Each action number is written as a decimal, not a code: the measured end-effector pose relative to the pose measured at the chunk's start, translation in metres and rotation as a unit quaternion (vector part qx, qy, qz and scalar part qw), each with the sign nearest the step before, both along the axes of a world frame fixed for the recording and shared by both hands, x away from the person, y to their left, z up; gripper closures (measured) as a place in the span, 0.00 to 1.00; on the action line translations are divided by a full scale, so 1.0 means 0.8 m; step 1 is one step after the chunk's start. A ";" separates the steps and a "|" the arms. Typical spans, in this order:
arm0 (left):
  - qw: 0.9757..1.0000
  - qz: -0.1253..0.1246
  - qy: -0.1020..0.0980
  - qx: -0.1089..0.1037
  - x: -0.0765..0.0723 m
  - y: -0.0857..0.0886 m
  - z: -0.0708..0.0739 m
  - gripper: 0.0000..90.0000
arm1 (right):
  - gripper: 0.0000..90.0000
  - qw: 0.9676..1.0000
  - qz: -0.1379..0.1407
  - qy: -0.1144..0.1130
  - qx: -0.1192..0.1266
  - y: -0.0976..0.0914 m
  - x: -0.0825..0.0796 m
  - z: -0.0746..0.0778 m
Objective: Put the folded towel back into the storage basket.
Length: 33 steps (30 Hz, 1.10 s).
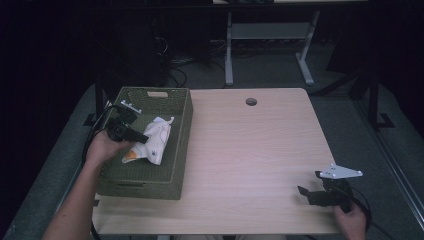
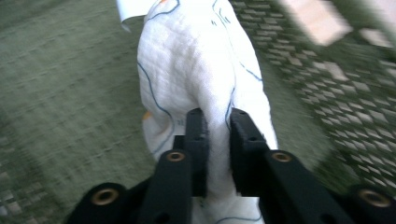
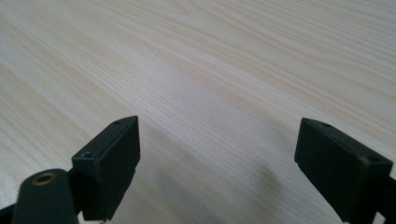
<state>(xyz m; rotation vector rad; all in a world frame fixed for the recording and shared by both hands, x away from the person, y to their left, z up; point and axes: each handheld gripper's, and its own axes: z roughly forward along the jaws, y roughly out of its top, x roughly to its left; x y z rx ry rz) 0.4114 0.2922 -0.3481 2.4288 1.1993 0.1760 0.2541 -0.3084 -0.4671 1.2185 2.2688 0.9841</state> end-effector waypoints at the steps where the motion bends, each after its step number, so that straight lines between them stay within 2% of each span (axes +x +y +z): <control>1: 1.000 0.001 0.002 0.004 0.001 0.000 -0.001 0.80 | 0.15 1.000 0.003 -0.002 -0.001 0.000 -0.001 0.000; 11: 1.000 0.004 0.012 0.007 -0.002 -0.013 -0.012 0.78 | 0.15 1.000 0.010 -0.006 -0.004 0.000 -0.004 0.004; 16: 0.999 -0.008 0.029 0.037 -0.002 -0.026 -0.024 0.77 | 0.15 1.000 0.011 -0.007 -0.005 0.002 -0.006 0.005; 22: 0.997 -0.018 0.048 0.058 0.000 -0.042 -0.037 0.73 | 0.15 1.000 0.014 -0.009 -0.006 0.002 -0.006 0.006; 23: 0.996 -0.023 0.056 0.071 0.003 -0.049 -0.044 0.73 | 0.15 1.000 0.015 -0.009 -0.006 0.002 -0.006 0.006; 26: 0.994 -0.025 0.064 0.089 0.008 -0.057 -0.055 0.71 | 0.15 1.000 0.015 -0.009 -0.005 0.001 -0.006 0.006; 28: 0.991 -0.026 0.072 0.107 0.011 -0.062 -0.064 0.70 | 0.15 1.000 0.016 -0.011 -0.004 0.000 -0.006 0.006; 33: 0.986 -0.030 0.093 0.135 0.019 -0.071 -0.084 0.67 | 0.15 1.000 0.014 -0.013 -0.003 -0.002 -0.007 0.007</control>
